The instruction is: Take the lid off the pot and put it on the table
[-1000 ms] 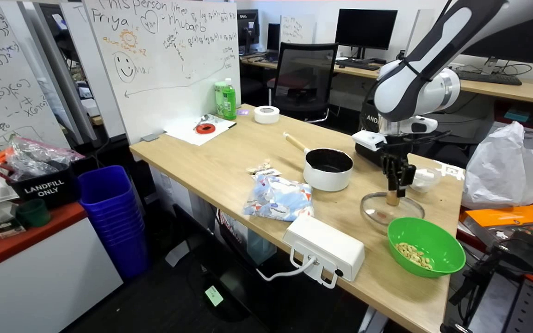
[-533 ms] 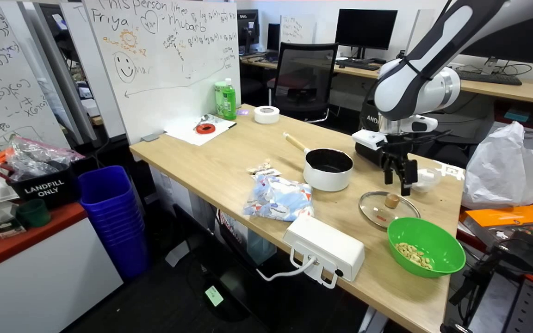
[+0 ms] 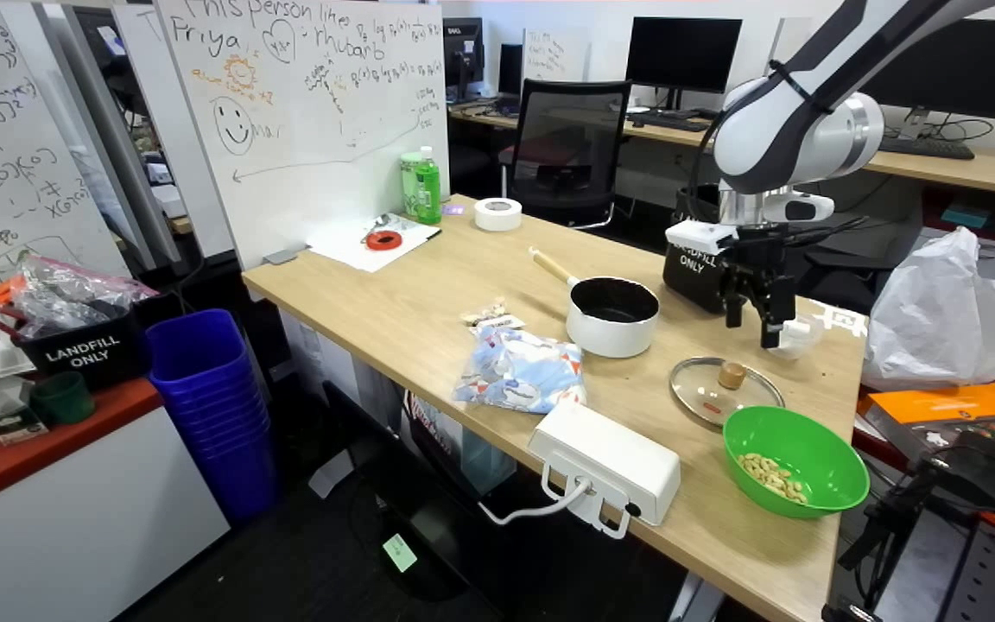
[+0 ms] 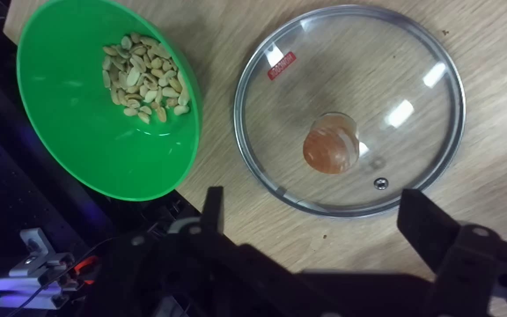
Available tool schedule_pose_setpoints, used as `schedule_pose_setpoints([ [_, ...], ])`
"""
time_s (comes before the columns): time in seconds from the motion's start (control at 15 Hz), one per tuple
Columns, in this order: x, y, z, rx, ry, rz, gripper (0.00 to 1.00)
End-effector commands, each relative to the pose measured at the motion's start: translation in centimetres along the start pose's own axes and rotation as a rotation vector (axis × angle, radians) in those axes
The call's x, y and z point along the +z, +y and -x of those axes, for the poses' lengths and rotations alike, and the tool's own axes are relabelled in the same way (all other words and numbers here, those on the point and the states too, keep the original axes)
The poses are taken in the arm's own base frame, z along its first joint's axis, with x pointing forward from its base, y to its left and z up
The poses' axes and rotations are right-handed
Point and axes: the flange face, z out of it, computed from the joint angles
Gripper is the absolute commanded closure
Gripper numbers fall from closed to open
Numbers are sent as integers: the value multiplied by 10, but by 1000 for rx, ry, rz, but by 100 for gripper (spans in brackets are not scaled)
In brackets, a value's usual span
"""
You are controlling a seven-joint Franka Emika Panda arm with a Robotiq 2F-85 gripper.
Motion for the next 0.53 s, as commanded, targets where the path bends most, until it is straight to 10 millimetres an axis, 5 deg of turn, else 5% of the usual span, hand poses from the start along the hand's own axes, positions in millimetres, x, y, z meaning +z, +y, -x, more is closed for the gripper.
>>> schedule_pose_setpoints([
  [0.0, -10, 21, -7, -94, -32, 17, 0],
  [0.13, -12, 32, -10, -159, -27, 48, 0],
  [0.47, -9, 22, -5, -102, -10, 30, 0],
])
